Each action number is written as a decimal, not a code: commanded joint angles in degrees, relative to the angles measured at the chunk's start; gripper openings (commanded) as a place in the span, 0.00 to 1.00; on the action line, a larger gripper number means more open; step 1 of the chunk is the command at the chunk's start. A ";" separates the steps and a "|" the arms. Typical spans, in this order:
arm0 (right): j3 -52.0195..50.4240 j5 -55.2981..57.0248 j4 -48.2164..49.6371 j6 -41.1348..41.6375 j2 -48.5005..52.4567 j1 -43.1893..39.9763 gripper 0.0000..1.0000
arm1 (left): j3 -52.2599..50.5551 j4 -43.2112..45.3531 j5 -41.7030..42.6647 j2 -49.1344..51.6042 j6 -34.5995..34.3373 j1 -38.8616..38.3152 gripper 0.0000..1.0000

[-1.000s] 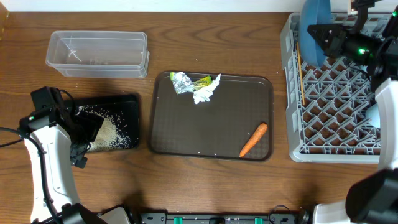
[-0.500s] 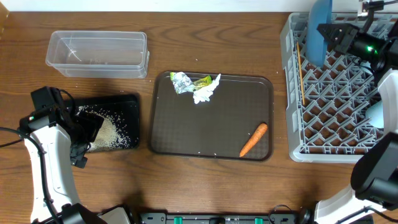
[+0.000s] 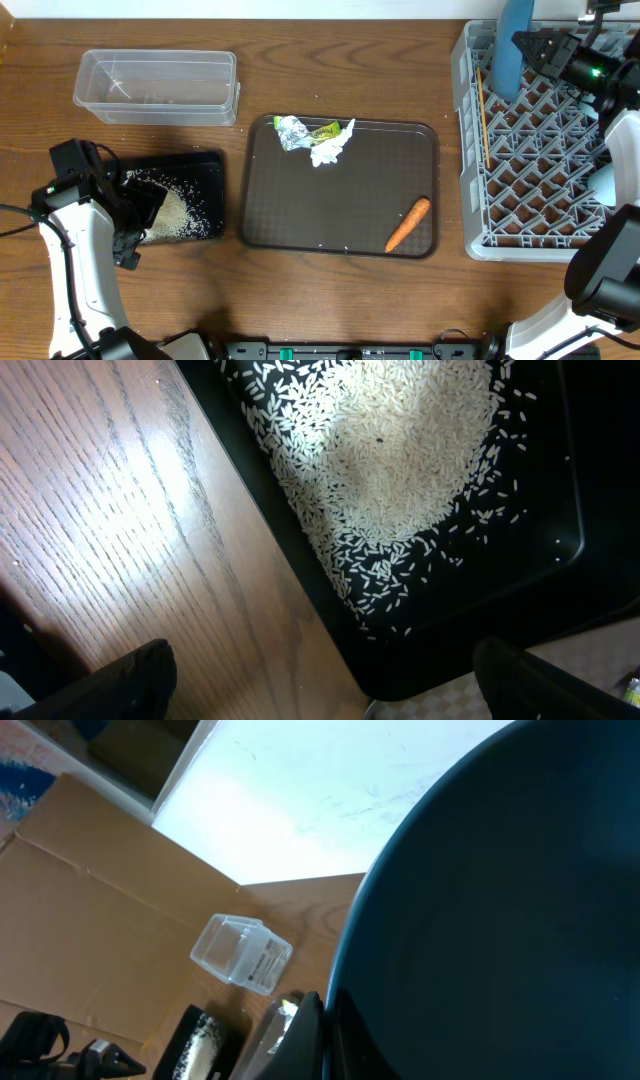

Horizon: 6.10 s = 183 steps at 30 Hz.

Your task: Sort waste into correct bins and load items into the dishwasher rack

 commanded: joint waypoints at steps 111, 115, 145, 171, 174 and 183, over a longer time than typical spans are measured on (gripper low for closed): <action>0.83 77.00 -19.61 -19.43 -11.82 21.79 0.20 | 0.92 -0.35 -0.50 -0.63 0.13 0.26 0.98; 0.83 79.30 -18.99 -19.41 -7.54 20.50 0.21 | 0.92 -0.35 -0.50 -0.63 0.13 0.26 0.98; 1.27 66.51 -21.90 -10.93 -21.97 11.39 0.35 | 0.92 -0.35 -0.50 -0.63 0.13 0.26 0.98; 0.57 28.79 -44.68 -8.66 -26.84 16.57 0.99 | 0.92 -0.35 -0.48 -0.63 0.13 0.26 0.98; 0.26 30.67 -50.27 -8.66 -26.84 19.87 0.99 | 0.92 -0.35 -0.50 -0.63 0.13 0.26 0.98; 0.15 37.07 -55.25 -8.66 -26.82 27.34 0.99 | 0.92 -0.35 -0.50 -0.63 0.13 0.26 0.98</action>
